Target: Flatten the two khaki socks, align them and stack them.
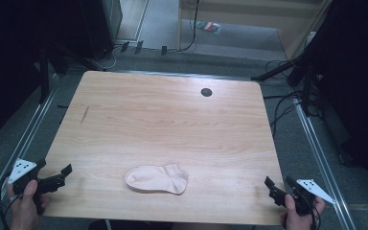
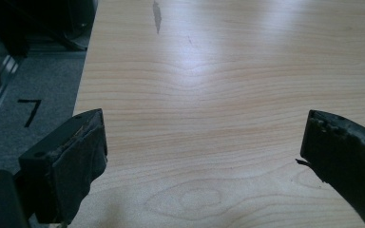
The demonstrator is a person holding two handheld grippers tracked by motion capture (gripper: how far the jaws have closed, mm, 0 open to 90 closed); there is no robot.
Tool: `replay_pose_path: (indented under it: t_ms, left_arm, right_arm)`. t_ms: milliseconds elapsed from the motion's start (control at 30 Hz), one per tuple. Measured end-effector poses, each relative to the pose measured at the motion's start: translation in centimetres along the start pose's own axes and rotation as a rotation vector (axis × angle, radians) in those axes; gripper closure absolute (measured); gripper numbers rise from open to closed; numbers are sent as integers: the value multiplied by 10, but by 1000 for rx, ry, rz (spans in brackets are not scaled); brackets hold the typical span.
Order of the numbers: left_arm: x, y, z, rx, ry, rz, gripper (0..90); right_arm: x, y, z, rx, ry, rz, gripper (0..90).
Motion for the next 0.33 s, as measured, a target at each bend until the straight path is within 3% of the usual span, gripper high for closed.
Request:
replay_pose_path:
  t_ms: [200, 333]
  left_arm:
    - [6, 8, -2, -46, 37, 6, 19]
    - [6, 10, -2, -46, 32, 1, 19]
  right_arm:
    - [-3, 0, 0, 1, -15, 4, 138]
    - [-3, 0, 1, 11, -7, 2, 144]
Point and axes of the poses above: each handheld gripper's, and its own axes: y roughly forward along the jaws, z roughly out of its top, x roughly to its right, the point moved 2 cm from there along y, roughly forward along the jaws, and after that the axes turned 14 degrees about -z, right-handed, at the moved point
